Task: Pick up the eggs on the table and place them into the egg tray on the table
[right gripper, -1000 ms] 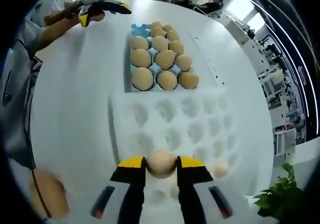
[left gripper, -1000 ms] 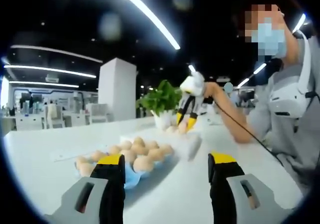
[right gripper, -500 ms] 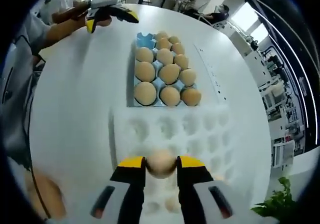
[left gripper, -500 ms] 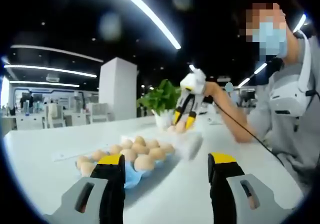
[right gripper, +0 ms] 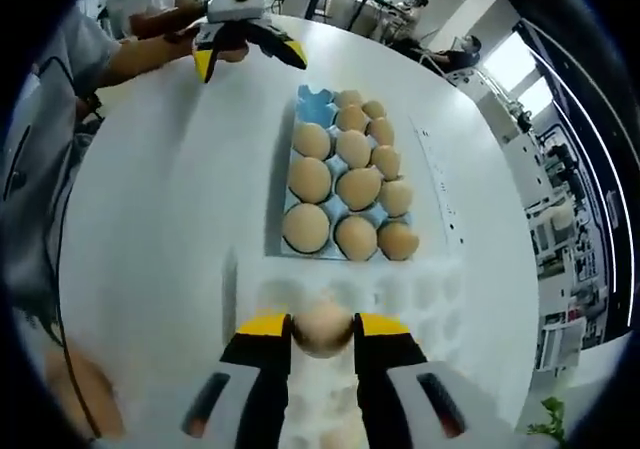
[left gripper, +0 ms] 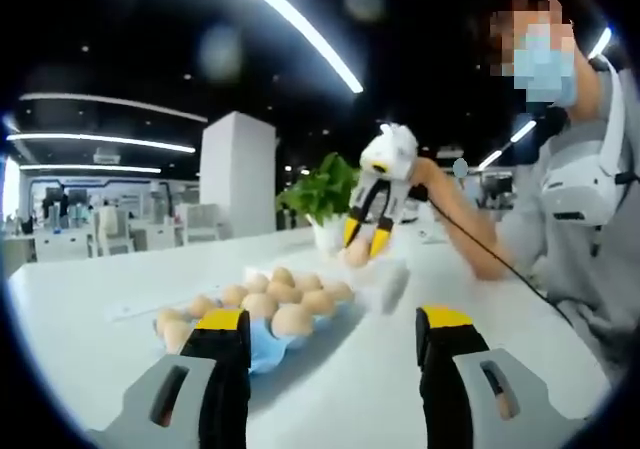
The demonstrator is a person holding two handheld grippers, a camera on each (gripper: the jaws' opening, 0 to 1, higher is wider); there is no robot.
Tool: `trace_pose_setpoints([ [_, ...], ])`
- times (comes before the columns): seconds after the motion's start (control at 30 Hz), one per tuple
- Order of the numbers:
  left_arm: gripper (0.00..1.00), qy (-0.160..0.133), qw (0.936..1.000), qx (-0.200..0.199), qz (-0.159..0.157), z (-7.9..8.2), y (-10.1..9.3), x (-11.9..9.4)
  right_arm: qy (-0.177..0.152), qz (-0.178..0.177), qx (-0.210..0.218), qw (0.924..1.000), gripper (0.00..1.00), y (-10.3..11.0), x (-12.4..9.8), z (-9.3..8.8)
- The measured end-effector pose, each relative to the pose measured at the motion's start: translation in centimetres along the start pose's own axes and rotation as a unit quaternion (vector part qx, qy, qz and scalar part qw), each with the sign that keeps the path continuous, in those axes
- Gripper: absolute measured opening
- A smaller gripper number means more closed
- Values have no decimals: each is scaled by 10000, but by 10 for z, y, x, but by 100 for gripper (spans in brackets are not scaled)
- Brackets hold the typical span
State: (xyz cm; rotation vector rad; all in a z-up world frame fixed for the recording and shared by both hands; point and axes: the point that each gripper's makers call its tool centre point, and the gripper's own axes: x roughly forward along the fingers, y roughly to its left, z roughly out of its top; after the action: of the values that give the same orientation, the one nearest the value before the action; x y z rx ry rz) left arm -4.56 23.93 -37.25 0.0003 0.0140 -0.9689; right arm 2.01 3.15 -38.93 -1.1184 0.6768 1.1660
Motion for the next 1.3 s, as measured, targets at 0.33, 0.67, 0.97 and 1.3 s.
trace_pose_setpoints([
  [0.33,68,-142,9998,7,122,6,5,-3,-417,-140,-537,9976,26,-2,5,34],
  [0.67,70,-317,9990,48,309,12,13,-8,-652,-108,-765,9949,26,-1,8,51],
  [0.97,73,-389,9979,103,505,13,21,-10,-1056,-306,-892,9899,26,-6,3,69],
  [1.3,74,-522,9968,37,612,15,27,-14,-1403,-354,-979,9846,26,-6,6,92],
])
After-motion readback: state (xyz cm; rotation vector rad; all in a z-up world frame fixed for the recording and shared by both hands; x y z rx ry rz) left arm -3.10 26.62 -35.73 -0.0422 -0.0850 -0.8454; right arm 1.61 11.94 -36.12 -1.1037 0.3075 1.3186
